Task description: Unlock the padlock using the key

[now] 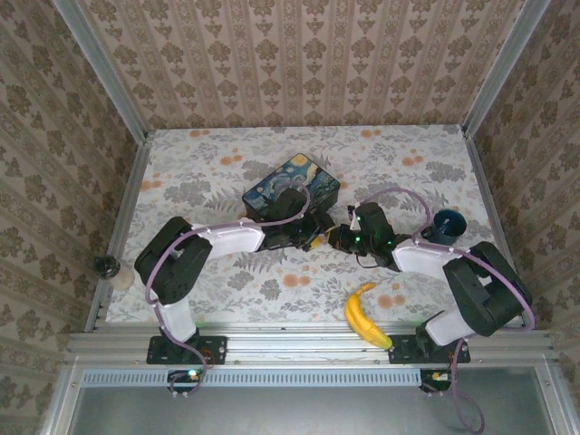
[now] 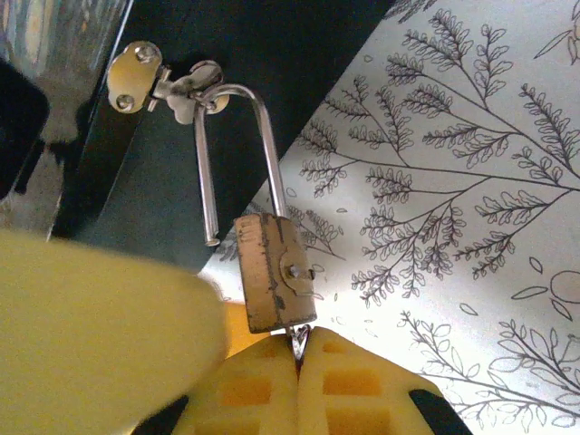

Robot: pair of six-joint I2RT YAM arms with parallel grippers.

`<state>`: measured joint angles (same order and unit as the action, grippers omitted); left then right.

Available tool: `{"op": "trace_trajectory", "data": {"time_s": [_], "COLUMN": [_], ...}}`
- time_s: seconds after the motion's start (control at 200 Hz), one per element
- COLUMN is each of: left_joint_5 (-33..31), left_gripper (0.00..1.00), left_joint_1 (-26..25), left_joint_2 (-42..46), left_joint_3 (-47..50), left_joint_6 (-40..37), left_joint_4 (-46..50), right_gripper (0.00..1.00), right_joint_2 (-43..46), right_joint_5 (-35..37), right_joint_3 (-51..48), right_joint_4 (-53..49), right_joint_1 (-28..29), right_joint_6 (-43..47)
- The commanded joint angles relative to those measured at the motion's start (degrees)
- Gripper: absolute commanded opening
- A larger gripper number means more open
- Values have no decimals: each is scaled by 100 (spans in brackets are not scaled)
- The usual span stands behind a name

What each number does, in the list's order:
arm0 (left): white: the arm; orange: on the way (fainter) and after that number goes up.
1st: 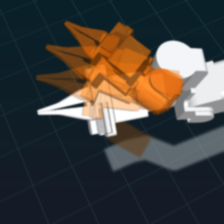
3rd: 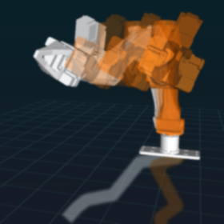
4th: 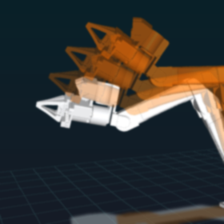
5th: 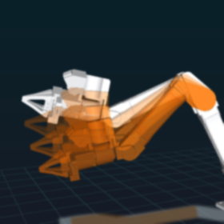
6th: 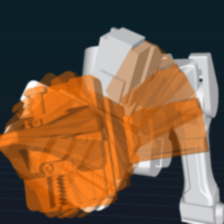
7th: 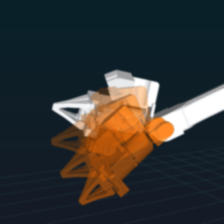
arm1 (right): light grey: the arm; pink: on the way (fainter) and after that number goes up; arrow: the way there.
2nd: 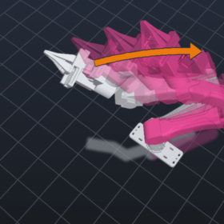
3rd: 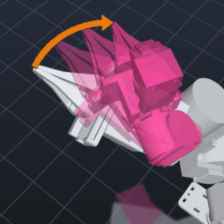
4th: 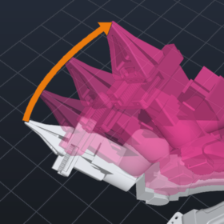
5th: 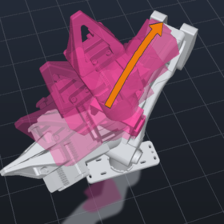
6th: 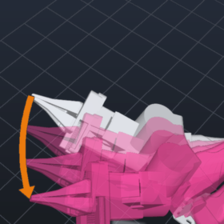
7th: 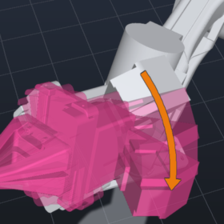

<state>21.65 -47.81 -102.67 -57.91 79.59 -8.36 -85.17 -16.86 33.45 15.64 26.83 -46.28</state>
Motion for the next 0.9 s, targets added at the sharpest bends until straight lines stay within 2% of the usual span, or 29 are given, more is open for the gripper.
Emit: {"op": "trace_trajectory", "data": {"time_s": [0.0,0.05,0.195,0.26,0.37,0.495,0.56,0.625,0.74,0.895], "left_joint_5": [289,170,-424,-900,-2047,-3840,-4835,-5476,-5734,-5842], "left_gripper": [88,100,100,100,100,100,100,100,99,100], "left_joint_1": [-141,-141,-149,-158,-156,-140,-121,-32,161,277], "left_joint_2": [327,517,1175,1468,1935,2181,2182,2127,1938,1523], "left_joint_3": [175,176,124,-41,-342,-749,-851,-846,-739,-821], "left_joint_6": [-24,-119,-648,-1188,-2135,-3242,-3606,-3856,-4214,-4242], "left_joint_4": [396,460,916,1411,2198,3118,3388,3421,3157,3232], "right_gripper": [0,0,0,0,0,0,0,0,0,0], "right_joint_2": [-17,-19,-83,-145,-308,-510,-604,-709,-906,-1091], "right_joint_5": [263,319,459,514,593,778,908,1046,1228,1414], "right_joint_3": [-77,-138,-287,-335,-407,-418,-414,-413,-436,-384], "right_joint_4": [853,992,1425,1646,2083,2409,2538,2700,3050,3308], "right_joint_1": [-20,-20,-20,-13,13,113,170,229,309,400], "right_joint_6": [-411,-500,-749,-888,-1153,-1426,-1550,-1699,-2004,-2326]}}
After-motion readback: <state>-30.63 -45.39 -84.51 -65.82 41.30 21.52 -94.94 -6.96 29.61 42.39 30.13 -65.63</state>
